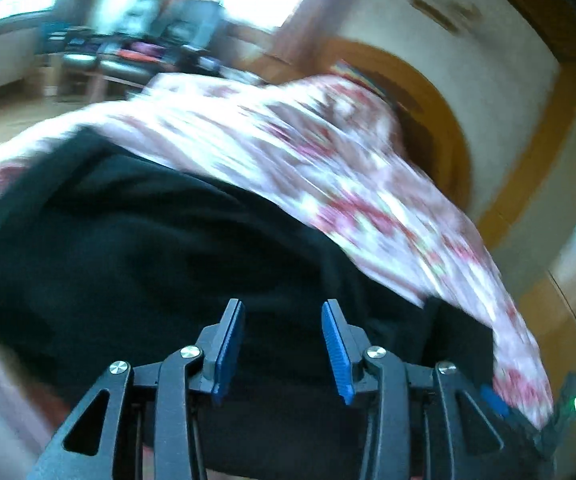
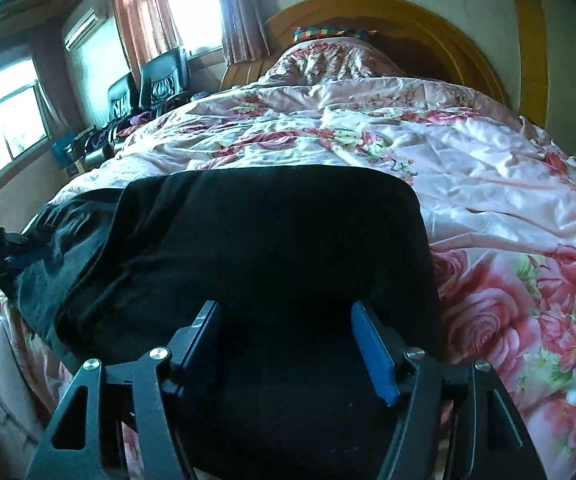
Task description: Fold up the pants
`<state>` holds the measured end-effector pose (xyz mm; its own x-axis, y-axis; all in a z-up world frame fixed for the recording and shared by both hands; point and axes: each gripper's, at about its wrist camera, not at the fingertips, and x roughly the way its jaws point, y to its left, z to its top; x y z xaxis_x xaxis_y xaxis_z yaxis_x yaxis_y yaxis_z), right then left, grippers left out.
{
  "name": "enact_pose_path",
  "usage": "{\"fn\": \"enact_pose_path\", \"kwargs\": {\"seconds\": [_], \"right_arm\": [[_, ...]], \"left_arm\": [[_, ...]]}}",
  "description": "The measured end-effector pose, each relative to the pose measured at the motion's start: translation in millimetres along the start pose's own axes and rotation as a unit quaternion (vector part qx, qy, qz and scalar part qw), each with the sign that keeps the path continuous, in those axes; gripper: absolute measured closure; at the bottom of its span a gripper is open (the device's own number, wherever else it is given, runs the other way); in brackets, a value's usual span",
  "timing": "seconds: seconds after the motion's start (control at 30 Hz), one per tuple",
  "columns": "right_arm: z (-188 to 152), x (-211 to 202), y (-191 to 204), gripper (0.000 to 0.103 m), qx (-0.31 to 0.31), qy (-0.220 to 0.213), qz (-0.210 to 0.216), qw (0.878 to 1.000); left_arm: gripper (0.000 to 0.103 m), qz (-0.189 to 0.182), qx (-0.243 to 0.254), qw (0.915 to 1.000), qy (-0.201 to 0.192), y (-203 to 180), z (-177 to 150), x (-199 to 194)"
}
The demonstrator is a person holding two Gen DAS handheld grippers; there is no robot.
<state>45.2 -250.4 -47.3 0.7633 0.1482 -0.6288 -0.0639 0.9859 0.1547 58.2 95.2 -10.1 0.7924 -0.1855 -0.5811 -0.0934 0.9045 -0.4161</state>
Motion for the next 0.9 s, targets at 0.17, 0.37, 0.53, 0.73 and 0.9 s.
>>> {"fn": "enact_pose_path", "kwargs": {"seconds": [0.17,0.37,0.53,0.73,0.9], "right_arm": [[5.9,-20.7,16.3,0.041,-0.02,-0.049,0.036,0.998],[-2.5,0.7,36.2,0.074,-0.04,0.01,0.065,0.997],[-3.5,-0.3,30.9,0.072,-0.009,0.007,0.08,0.997],[-3.3,3.5,34.1,0.066,0.006,0.009,0.1,0.995],[-3.7,5.5,31.0,0.06,0.016,0.01,0.112,0.993]], "left_arm": [[0.053,0.078,-0.083,0.9912,-0.067,61.5,16.0,-38.3],[0.044,0.161,-0.201,0.9592,-0.116,134.8,22.7,-63.4],[0.044,0.164,-0.266,0.9469,-0.076,167.2,6.9,-53.7],[0.039,0.107,-0.263,0.9588,-0.013,174.4,-2.2,-23.3],[0.039,0.085,-0.274,0.9579,-0.019,177.4,0.9,-4.1]]}}
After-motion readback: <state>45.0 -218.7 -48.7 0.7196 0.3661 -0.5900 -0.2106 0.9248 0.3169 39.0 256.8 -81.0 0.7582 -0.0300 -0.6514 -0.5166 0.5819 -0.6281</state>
